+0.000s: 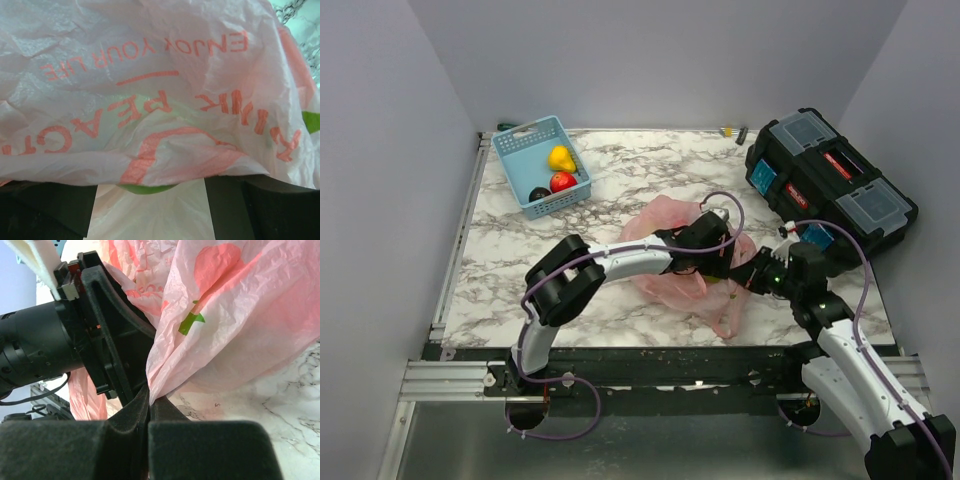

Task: Take the fake fruits out of the plastic bag
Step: Take out the fake fruit from the plastic bag.

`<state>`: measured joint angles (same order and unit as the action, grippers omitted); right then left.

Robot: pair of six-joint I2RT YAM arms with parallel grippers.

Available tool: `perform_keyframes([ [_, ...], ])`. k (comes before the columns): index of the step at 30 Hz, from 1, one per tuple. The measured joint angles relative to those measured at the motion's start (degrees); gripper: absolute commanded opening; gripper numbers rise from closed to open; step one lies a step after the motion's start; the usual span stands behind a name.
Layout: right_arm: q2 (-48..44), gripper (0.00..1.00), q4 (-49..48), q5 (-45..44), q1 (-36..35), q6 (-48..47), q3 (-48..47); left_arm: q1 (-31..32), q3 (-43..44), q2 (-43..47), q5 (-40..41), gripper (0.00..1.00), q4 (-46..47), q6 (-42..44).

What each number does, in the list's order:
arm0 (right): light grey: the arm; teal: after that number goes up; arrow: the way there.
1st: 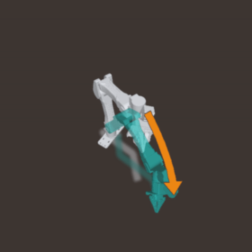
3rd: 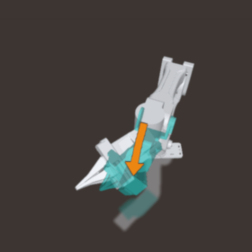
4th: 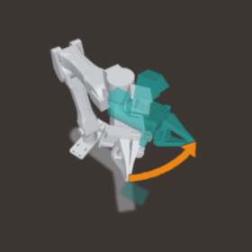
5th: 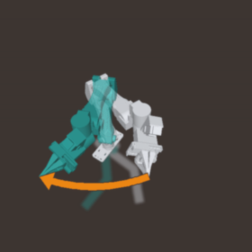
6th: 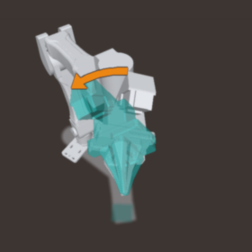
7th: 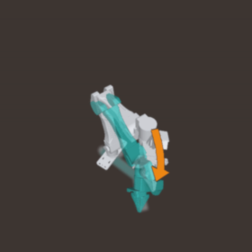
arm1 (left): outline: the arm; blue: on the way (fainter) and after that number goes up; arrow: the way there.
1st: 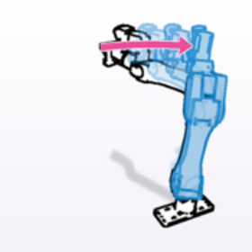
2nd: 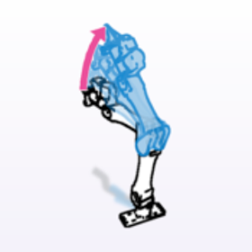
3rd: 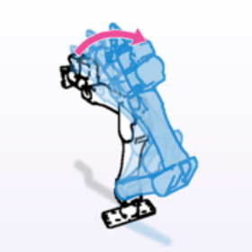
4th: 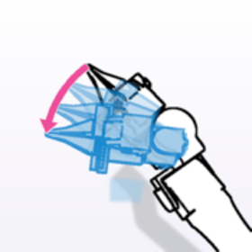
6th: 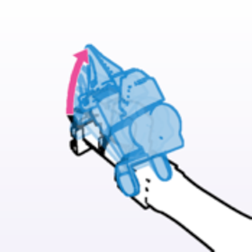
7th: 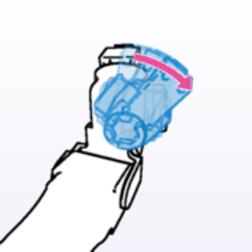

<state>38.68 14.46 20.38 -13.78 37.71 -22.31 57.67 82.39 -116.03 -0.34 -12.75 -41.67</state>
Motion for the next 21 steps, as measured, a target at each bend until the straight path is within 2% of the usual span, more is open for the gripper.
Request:
perform_keyframes([
  [5, 1.0, 0.01, -1.5, 0.1, 0.0, 0.2, 1.2, -0.8, -2.6, 1.9, 0.0, 0.41, 0.8, 1.9],
  [14, 1.3, 0.01, -1.6, 0.1, 0.0, 0.1, 1.7, -1.9, -11.6, 12.5, 1.6, 0.37, -0.2, 7.5],
  [21, 1.2, 0.01, -1.6, 0.1, 0.0, 0.1, 1.7, -1.8, -15.4, 21.6, 0.5, 0.33, 0.3, 9.0],
])
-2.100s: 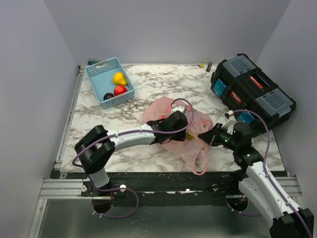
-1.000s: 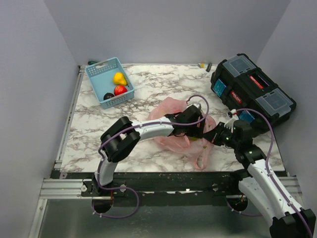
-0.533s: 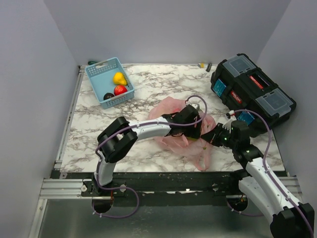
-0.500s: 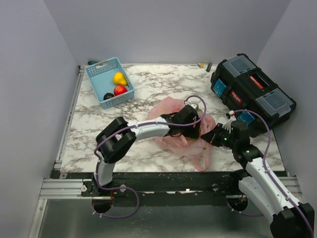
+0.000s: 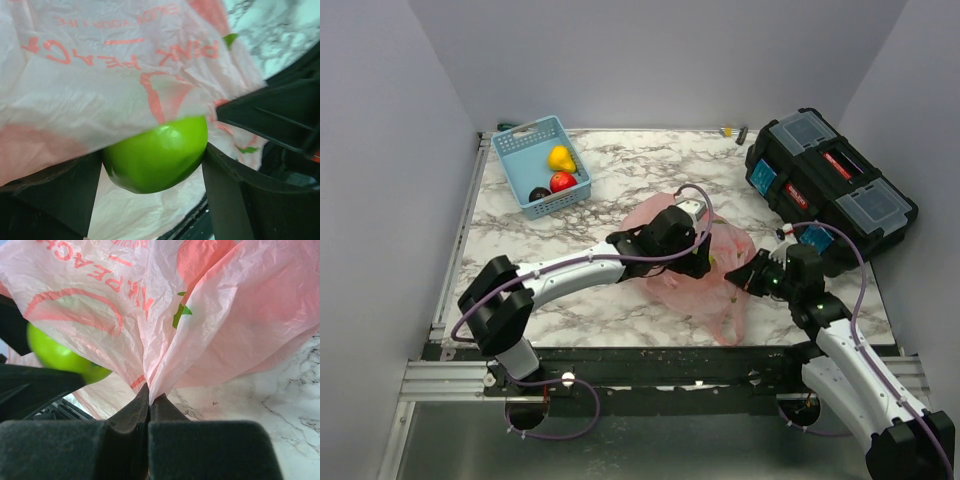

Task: Take the fake fruits out of the plastic bag
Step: Take out the fake fruit from the plastic bag, then place the fake fruit in the bin.

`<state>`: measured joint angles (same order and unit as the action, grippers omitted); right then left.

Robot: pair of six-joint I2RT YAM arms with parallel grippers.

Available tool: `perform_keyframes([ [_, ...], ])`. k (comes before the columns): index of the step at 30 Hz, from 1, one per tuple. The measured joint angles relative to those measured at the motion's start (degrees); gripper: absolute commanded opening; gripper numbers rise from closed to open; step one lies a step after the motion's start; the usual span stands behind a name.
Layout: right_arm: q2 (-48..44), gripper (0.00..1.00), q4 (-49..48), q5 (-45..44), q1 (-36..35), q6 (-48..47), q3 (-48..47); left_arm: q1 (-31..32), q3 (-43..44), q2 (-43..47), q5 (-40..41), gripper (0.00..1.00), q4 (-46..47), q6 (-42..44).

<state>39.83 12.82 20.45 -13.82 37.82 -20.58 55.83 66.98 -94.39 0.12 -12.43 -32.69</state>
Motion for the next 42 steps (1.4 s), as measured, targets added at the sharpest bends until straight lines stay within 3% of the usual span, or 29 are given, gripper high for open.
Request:
perform_keyframes([
  [5, -1.3, 0.01, -0.6, 0.0, 0.0, 0.0, 0.2, 0.0, 0.0, 4.7, -4.7, 0.33, 1.0, 1.9],
  [9, -1.5, 0.01, -0.7, 0.0, 0.0, 0.0, 0.2, 0.0, -0.3, 8.2, -13.1, 0.33, 2.9, 4.3],
  [13, -1.6, 0.01, -0.7, 0.0, 0.0, -0.1, 0.2, 0.0, 0.5, 10.0, -27.3, 0.33, 5.1, 6.4],
  [18, -1.8, 0.01, -0.8, 0.1, 0.0, -0.2, 0.4, -0.5, 0.9, 11.8, -33.6, 0.29, 6.1, 6.5],
  [20, -2.0, 0.01, -0.8, 0.2, 0.0, -0.2, 0.5, -2.0, 0.9, 14.0, -32.0, 0.29, 5.5, 6.1],
  [22, -2.3, 0.01, -0.7, 0.2, 0.0, -0.2, 0.6, -4.7, 1.1, 17.3, -27.3, 0.19, 3.7, 5.4],
  [25, -2.7, 0.01, -0.8, 0.3, 0.0, -0.2, 0.7, -10.8, 1.6, 22.4, -14.7, 0.14, -0.9, 2.9],
  [28, -3.0, 0.01, -0.8, 0.4, 0.0, -0.2, 0.7, -20.9, 1.4, 27.6, -5.0, 0.14, -4.4, -1.0],
  [33, -3.1, 0.01, -0.8, 0.7, 0.0, -0.2, 0.9, -40.8, -5.4, 31.3, 0.7, 0.13, -5.1, -10.8],
  [37, -3.1, 0.01, -0.8, 1.0, 0.0, -0.2, 0.9, -49.8, -5.4, 24.3, 0.9, 0.03, -6.8, -16.0],
  [42, -3.7, 0.01, -0.8, 1.8, 0.0, -0.3, 1.1, -56.4, 6.7, 7.5, -3.8, 0.00, -11.5, -18.3],
])
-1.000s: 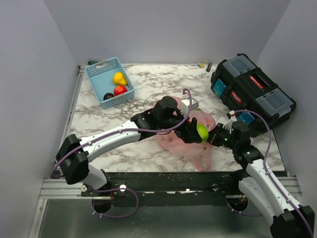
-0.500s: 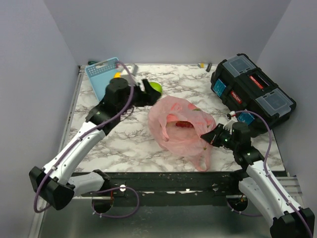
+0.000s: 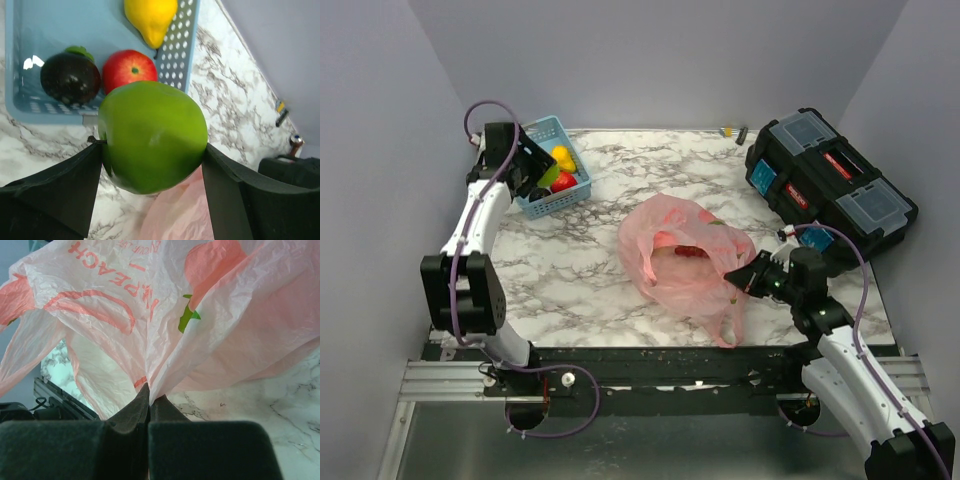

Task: Take the fake fruits out of the plastic bag
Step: Place the fake fruit in the bin.

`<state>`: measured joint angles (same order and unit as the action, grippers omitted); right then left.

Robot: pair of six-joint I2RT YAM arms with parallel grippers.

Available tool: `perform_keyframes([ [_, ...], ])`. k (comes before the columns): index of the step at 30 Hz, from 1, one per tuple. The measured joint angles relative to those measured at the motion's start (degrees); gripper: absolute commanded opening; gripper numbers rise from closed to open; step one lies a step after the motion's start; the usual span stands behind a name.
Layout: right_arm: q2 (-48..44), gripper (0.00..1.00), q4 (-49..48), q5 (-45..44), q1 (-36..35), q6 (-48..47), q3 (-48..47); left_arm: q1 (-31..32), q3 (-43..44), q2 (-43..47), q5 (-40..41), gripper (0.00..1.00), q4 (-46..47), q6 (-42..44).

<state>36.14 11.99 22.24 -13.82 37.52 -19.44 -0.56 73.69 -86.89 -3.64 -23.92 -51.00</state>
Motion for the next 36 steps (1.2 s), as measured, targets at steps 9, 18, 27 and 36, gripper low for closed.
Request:
perform_keyframes([
  [9, -0.7, 0.01, -0.4, 0.8, 0.0, 0.0, 0.1, -3.2, 26.3, -21.1, 4.7, 0.01, -11.0, 4.7],
  [18, -0.7, 0.01, -0.4, 1.2, 0.0, -0.1, 0.1, -5.1, 36.9, -33.2, 8.2, 0.22, -19.7, 12.0],
  [27, -0.9, 0.01, -0.4, 1.4, 0.0, -0.1, 0.2, -6.4, 42.2, -40.4, 7.7, 0.39, -24.6, 13.3],
  [36, -1.8, 0.01, -0.5, 1.5, 0.0, -0.1, 0.4, -6.6, 43.5, -41.9, 6.2, 0.68, -25.8, 14.2],
])
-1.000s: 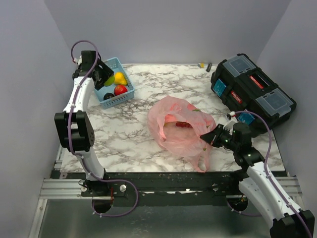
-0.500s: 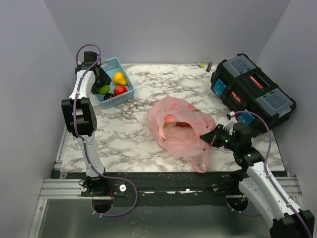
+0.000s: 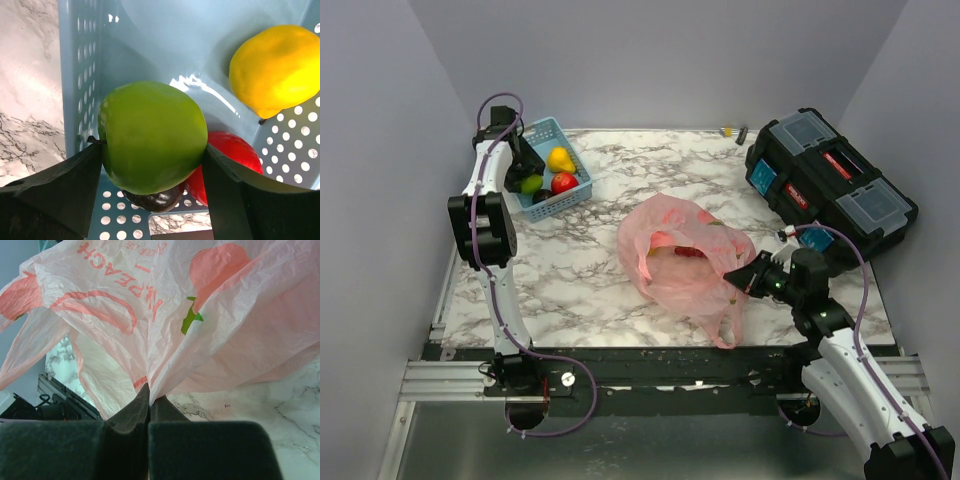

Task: Take the fake fruits out of the plastic bag
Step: Place the fake fruit in the bin.

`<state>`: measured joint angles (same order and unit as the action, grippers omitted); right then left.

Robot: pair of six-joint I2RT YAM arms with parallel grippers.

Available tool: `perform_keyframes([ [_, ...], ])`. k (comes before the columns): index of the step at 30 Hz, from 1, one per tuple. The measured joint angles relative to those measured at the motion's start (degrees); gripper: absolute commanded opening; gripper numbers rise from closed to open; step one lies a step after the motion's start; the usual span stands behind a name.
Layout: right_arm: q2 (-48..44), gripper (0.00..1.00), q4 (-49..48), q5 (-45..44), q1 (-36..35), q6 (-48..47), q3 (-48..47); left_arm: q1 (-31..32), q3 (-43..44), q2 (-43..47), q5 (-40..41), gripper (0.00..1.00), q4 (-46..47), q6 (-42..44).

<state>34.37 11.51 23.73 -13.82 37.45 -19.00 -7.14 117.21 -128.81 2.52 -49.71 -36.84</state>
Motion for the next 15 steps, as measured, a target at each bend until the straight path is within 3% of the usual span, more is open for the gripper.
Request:
perform_keyframes([
  [15, -0.3, 0.01, 0.0, 0.0, 0.0, 0.0, 0.1, -0.7, 2.0, -1.5, -4.9, 0.83, -0.9, 0.6],
])
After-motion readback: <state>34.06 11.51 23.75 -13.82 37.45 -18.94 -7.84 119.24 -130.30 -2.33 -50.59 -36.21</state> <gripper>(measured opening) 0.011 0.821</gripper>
